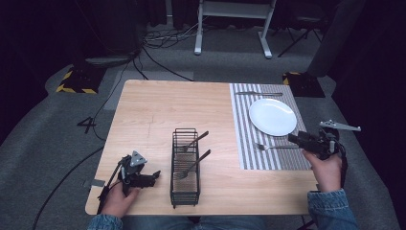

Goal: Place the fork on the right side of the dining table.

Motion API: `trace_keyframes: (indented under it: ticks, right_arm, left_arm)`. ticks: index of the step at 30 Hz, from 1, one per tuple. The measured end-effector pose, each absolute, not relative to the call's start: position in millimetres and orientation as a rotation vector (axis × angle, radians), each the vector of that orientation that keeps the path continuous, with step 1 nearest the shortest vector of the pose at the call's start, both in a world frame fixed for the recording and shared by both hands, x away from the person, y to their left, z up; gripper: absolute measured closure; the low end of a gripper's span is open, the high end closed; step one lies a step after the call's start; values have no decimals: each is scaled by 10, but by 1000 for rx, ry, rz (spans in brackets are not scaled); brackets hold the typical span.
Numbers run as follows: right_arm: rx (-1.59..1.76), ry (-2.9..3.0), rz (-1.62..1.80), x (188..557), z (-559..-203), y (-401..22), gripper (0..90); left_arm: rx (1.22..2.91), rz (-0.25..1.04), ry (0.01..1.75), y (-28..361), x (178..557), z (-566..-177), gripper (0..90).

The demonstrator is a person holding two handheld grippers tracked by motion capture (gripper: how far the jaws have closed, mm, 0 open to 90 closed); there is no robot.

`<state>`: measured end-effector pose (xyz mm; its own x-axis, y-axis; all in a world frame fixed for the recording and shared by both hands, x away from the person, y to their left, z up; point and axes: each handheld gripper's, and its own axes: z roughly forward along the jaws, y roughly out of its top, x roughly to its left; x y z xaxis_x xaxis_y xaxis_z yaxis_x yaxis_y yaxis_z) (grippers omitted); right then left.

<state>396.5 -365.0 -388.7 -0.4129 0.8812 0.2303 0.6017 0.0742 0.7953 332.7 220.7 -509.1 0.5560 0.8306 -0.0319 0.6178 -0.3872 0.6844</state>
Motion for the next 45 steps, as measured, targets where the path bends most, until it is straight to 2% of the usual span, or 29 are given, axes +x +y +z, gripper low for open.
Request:
trace_keyframes:
  ticks: [15, 26, 45]
  right_arm:
    - [1269, 2191, 1289, 3655, -3577, -3152, 365]
    - [1175, 2283, 1367, 3523, -3526, -2908, 365]
    - [1095, 2449, 1319, 3427, -3889, -2415, 353]
  left_arm:
    - [2137, 419, 1157, 2208, 3327, -5091, 142]
    - [2137, 419, 1158, 2208, 3327, -5090, 143]
    - [2137, 419, 1157, 2208, 3327, -5090, 143]
